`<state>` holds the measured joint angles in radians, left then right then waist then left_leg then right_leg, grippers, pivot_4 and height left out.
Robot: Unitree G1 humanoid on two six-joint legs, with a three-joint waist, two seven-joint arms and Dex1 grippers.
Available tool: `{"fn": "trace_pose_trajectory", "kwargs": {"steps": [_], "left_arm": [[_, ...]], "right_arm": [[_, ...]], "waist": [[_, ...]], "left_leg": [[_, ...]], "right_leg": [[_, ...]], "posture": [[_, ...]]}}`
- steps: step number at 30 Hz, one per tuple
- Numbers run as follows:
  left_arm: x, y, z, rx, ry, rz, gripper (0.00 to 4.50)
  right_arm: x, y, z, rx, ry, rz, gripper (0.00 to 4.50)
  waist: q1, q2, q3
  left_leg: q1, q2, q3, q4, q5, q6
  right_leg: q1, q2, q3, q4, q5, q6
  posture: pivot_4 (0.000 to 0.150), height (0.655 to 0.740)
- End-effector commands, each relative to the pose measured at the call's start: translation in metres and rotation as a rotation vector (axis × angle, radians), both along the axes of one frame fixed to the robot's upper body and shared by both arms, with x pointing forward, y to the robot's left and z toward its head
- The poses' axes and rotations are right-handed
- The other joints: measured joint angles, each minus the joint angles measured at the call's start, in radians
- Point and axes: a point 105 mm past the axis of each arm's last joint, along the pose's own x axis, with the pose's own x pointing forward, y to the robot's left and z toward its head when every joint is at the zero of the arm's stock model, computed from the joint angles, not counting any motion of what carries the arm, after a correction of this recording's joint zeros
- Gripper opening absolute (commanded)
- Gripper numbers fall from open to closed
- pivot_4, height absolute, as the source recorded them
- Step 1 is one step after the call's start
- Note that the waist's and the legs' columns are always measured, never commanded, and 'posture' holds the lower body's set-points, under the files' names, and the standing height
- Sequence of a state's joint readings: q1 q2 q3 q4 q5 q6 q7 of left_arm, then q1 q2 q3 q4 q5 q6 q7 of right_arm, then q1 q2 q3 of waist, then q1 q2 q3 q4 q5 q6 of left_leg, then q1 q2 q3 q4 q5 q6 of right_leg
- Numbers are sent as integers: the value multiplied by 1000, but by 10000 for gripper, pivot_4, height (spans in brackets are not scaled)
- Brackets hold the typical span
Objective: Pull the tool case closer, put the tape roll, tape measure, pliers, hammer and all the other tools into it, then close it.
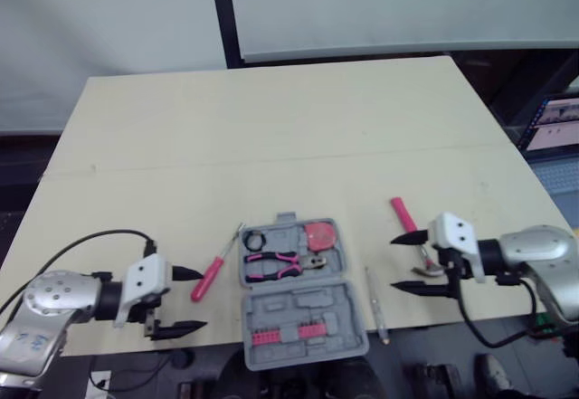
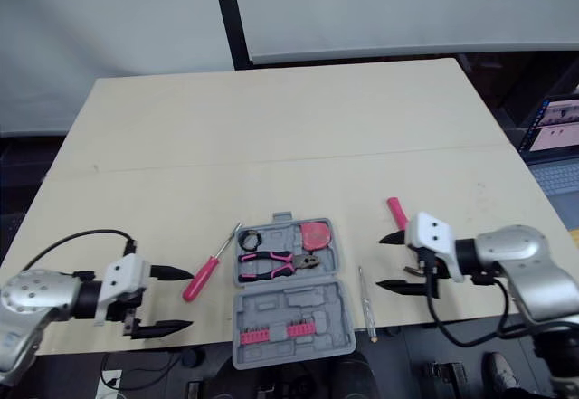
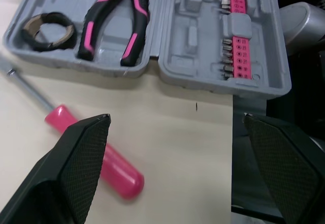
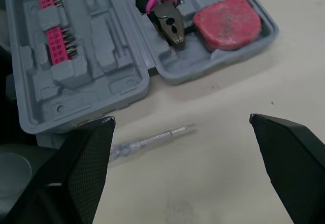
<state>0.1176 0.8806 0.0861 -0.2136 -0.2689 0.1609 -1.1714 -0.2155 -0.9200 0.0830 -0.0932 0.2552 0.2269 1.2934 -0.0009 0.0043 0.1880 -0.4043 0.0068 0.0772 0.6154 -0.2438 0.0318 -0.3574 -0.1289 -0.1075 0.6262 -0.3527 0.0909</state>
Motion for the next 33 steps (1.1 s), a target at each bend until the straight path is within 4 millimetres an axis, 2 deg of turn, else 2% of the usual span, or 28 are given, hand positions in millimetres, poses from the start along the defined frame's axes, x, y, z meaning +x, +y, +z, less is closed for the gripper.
{"fn": "trace_pose_trajectory", "kwargs": {"steps": [1, 4, 7, 9, 10, 12, 14, 15, 28, 33], "left_arm": [[5, -3, -9, 24, -18, -18, 45000], [7, -9, -18, 21, -12, -35, 45000], [9, -15, -23, 14, -18, -48, 36788], [11, -19, -26, 17, -21, -51, 28203], [12, -20, -28, 21, -24, -53, 22069], [13, -22, -30, 24, -26, -54, 13174], [14, -24, -31, 23, -24, -50, 2576], [15, -26, -32, 22, -21, -47, 431], [27, -41, -49, 42, -20, -16, 431], [31, -49, -50, 33, -30, -14, 431]], "right_arm": [[4, 7, -2, -18, -32, 42, 44809], [7, 10, -11, -39, -20, 58, 44809], [9, 13, -20, -56, -10, 68, 36606], [14, 17, -23, -54, -12, 62, 27987], [15, 19, -24, -54, -13, 62, 21890], [17, 21, -25, -54, -12, 65, 13402], [16, 23, -28, -57, -5, 69, 2664], [16, 24, -30, -58, -2, 71, 445], [16, 40, -49, -50, 25, 65, 445], [17, 45, -53, -42, 27, 57, 445]], "waist": [[0, 0, 0], [0, 0, 0], [0, 0, 0], [0, 0, 0], [0, 0, 0], [0, 0, 0], [0, 0, 0], [0, 0, 0], [1, 0, 0], [1, 0, 0]], "left_leg": [[0, 0, 0, 0, 0, 0], [0, 0, 0, 1, 0, 1], [0, 0, 0, 2, 1, 1], [0, 0, 0, 2, 1, 1], [0, 0, 0, 2, 1, 1], [0, 0, 0, 3, 1, 1], [0, 0, 0, 3, 1, 1], [0, 0, 0, 3, 1, 1], [0, 0, 0, 7, 1, 1], [0, 0, 0, 7, 1, 0]], "right_leg": [[0, 0, 0, 0, 0, 0], [0, 0, 0, 1, 0, 0], [0, 0, 0, 1, 0, 0], [0, 0, 0, 1, 0, 0], [0, 0, 0, 2, 0, 0], [0, 0, 0, 2, 0, 0], [0, 0, 0, 2, 0, 0], [0, 0, 0, 2, 0, 0], [1, 0, 0, 4, 0, 1], [1, 0, 0, 4, 0, 1]], "posture": [[1500, 7278], [1500, 7278], [1500, 7278], [1500, 7278], [1500, 7278], [1500, 7278], [1500, 7278], [1500, 7278], [1500, 7278], [1500, 7278]]}}
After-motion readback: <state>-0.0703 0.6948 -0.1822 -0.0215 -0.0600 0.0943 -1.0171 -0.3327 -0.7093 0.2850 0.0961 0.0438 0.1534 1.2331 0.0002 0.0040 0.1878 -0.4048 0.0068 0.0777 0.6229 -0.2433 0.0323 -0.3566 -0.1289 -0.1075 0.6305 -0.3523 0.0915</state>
